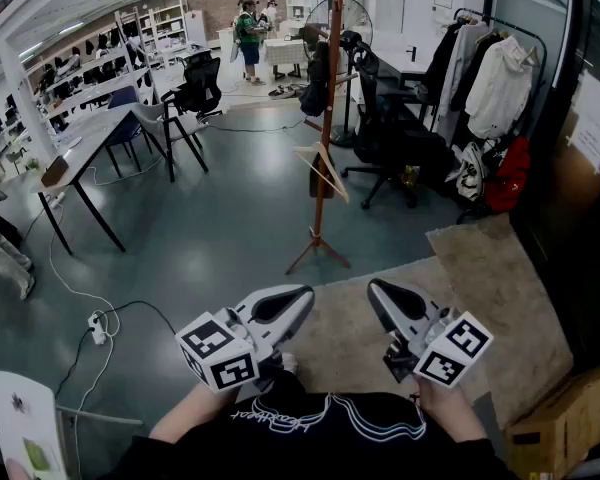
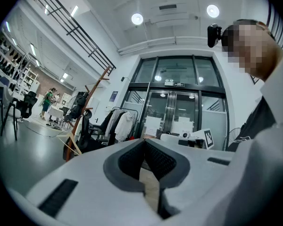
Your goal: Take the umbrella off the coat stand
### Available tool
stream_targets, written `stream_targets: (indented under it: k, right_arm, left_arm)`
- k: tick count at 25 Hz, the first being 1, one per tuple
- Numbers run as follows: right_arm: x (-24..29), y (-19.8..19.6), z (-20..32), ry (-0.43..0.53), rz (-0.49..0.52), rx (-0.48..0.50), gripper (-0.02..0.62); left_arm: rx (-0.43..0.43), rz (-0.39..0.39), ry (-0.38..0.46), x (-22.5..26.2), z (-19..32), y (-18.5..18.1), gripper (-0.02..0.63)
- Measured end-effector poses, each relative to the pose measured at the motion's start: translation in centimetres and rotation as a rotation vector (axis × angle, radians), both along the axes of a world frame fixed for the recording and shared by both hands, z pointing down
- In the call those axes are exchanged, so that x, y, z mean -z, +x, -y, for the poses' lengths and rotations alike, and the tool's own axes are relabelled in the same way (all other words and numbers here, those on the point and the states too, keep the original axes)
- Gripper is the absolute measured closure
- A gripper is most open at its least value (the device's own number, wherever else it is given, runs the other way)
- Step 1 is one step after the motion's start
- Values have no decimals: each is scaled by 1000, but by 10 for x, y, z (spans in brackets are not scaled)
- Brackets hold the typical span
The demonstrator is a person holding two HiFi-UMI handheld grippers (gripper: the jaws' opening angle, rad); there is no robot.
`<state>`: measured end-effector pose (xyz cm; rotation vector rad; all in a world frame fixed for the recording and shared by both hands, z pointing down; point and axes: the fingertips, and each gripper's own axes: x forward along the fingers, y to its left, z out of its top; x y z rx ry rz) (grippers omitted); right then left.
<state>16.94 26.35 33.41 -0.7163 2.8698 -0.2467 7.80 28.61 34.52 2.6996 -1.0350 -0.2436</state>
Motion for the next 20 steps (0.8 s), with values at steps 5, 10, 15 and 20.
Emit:
stream_targets:
  k: [5, 10, 15, 20]
  right_arm:
    - [7, 7, -11, 14, 0, 6, 594]
    - [11, 10, -12, 14, 23, 4, 594]
    - [11, 9, -6, 28, 22, 1, 594]
    - [8, 8, 9, 24, 28, 1, 594]
  left_arm:
    - [3, 15, 16, 6, -11, 6, 601]
    - [11, 14, 16, 10, -15, 6, 600]
    - [15, 14, 25, 13, -11, 2, 601]
    - [-25, 15, 64, 18, -1, 3, 600]
